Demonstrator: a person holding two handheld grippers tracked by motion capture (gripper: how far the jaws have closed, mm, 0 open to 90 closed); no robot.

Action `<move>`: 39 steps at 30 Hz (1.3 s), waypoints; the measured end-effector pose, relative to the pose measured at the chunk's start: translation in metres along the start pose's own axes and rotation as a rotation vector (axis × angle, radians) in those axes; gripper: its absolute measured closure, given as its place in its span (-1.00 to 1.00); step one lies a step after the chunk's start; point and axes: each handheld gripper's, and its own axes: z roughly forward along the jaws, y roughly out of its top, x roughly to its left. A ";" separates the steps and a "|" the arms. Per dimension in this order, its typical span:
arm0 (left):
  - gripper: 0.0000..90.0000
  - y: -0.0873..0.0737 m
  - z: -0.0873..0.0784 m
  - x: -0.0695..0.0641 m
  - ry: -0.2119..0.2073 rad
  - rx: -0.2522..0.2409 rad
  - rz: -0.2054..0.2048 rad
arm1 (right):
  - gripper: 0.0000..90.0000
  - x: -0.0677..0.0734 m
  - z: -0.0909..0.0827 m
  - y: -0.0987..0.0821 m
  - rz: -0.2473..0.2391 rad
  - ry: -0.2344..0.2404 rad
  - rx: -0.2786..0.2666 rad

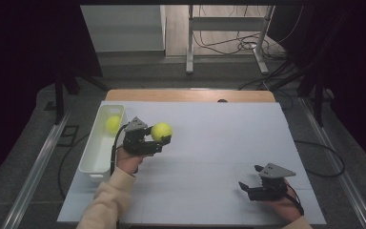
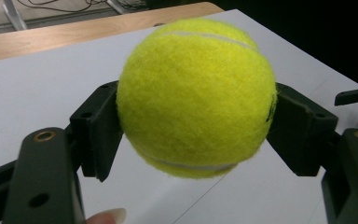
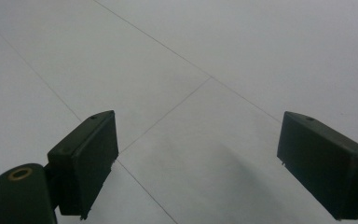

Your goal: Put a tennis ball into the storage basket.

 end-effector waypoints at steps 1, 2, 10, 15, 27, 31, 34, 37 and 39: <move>-0.43 0.000 0.000 0.000 0.000 0.000 -0.004 | -0.72 0.000 0.000 0.000 0.000 0.000 0.000; -0.43 0.000 0.000 0.000 0.000 0.000 -0.005 | -0.72 0.000 0.000 0.000 0.000 0.000 0.000; -0.43 -0.001 0.000 0.000 -0.001 0.003 -0.001 | -0.72 0.000 0.000 0.000 0.000 0.000 0.000; -0.43 -0.003 0.002 0.000 -0.003 0.009 -0.004 | -0.72 0.000 0.000 0.000 -0.003 0.000 0.001; -0.43 -0.005 0.000 0.002 0.003 0.008 -0.012 | -0.72 0.000 0.000 0.000 -0.003 0.001 0.004; -0.43 -0.005 -0.003 0.003 0.005 0.000 -0.014 | -0.72 0.000 0.000 0.000 -0.003 0.002 0.004; -0.43 -0.005 -0.007 0.005 0.013 -0.005 -0.016 | -0.72 0.000 0.000 0.000 -0.002 0.000 0.005; -0.43 -0.005 -0.010 0.006 0.020 -0.010 -0.016 | -0.72 0.000 0.000 0.000 -0.002 0.002 0.004; -0.43 -0.004 -0.012 0.006 0.026 -0.013 -0.017 | -0.72 0.000 0.000 0.000 -0.003 0.002 0.004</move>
